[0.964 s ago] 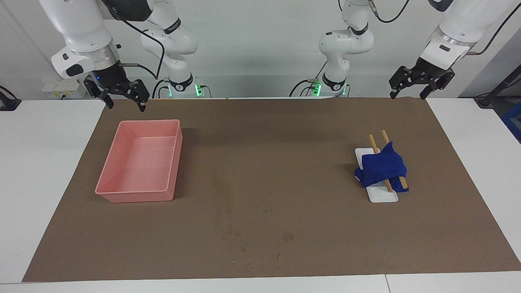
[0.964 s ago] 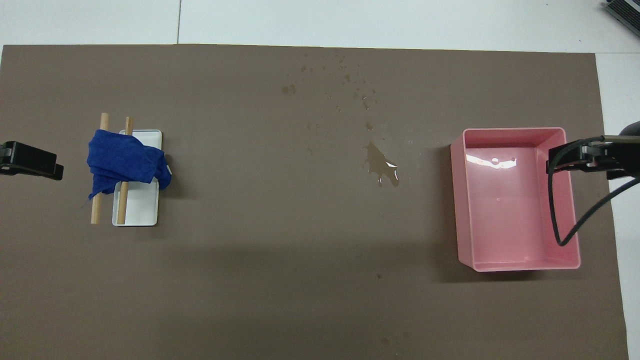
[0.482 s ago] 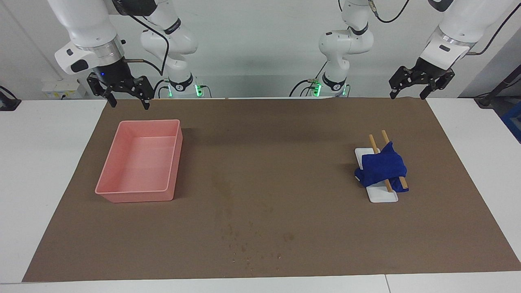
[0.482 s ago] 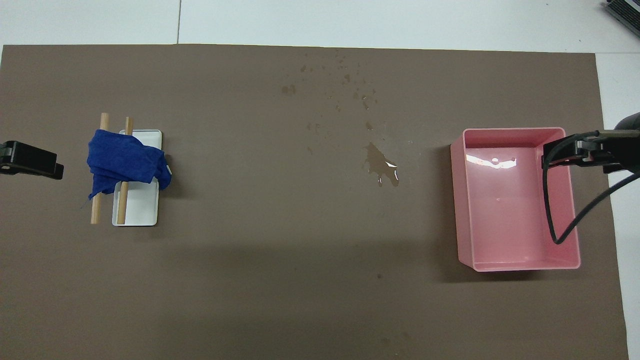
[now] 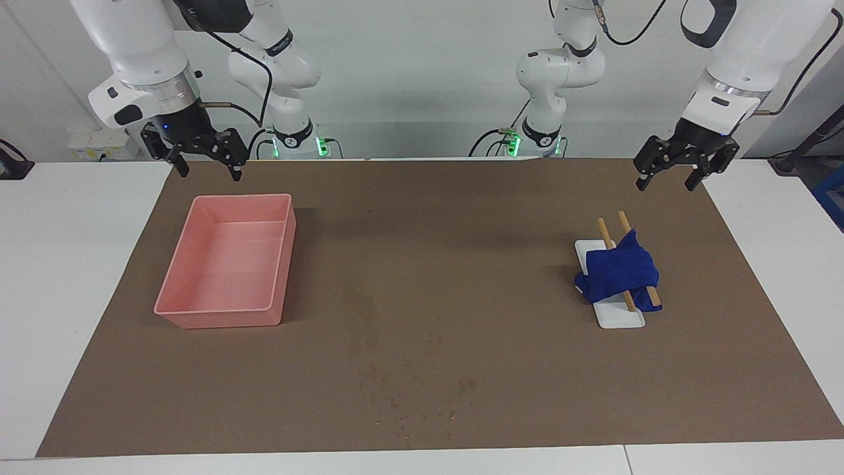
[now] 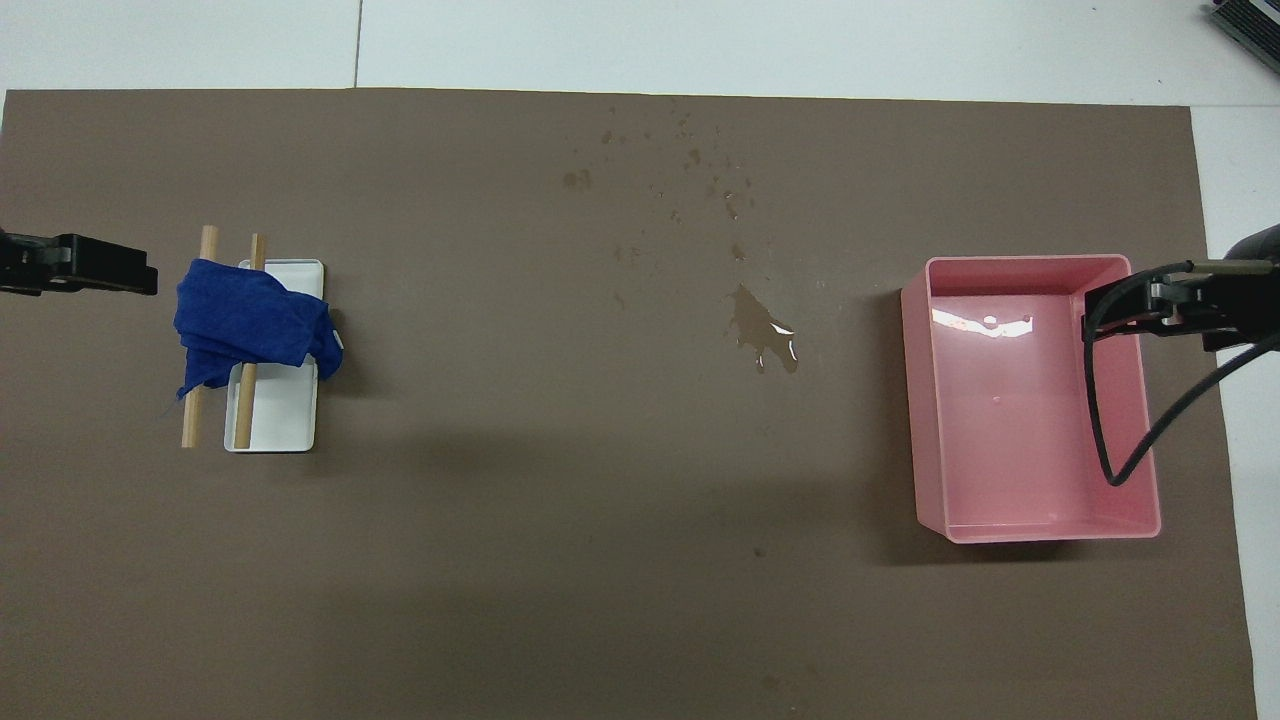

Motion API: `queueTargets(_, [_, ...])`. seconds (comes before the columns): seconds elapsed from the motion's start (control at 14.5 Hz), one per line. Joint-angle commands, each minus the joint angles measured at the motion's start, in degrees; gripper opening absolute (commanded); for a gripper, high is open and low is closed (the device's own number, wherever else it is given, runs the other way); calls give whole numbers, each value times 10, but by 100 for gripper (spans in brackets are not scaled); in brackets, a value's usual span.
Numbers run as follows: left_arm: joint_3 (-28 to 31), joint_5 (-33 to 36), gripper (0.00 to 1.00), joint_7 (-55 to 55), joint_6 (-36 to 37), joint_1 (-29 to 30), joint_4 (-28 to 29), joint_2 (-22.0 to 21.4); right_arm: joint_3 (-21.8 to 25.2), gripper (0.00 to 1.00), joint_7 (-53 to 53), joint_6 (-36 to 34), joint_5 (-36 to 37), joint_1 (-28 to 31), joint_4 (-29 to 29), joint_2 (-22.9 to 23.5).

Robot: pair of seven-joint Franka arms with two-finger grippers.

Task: Wipe water with towel using both arms
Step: 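Reach the left gripper to the blue towel on the white tray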

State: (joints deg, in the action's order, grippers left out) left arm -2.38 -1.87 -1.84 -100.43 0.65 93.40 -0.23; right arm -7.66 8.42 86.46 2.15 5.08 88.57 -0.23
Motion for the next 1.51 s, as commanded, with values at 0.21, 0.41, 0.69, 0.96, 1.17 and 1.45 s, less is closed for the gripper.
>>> queueTargets(0.21, [1,-3,100,-6,-194,28,92,62,-4,100,8,-6,-7,7,3,-2])
queueTargets(0.41, [0,-3,98,-6,-262,39,152,61,-4,100,9,-6,-7,6,3,-3])
queueTargets(0.69, [-1,-4,89,1,-301,41,216,43,-3,100,11,-5,-7,7,9,-6])
queueTargets(0.96, [-1,-4,79,3,-301,41,231,37,-3,100,11,-5,-7,7,10,-7])
queueTargets(1.17, [-1,-4,64,4,-305,41,248,30,-3,100,11,-5,-7,8,11,-7])
queueTargets(1.45, [-2,-5,41,7,-302,39,244,30,-3,100,11,-5,-7,8,12,-7])
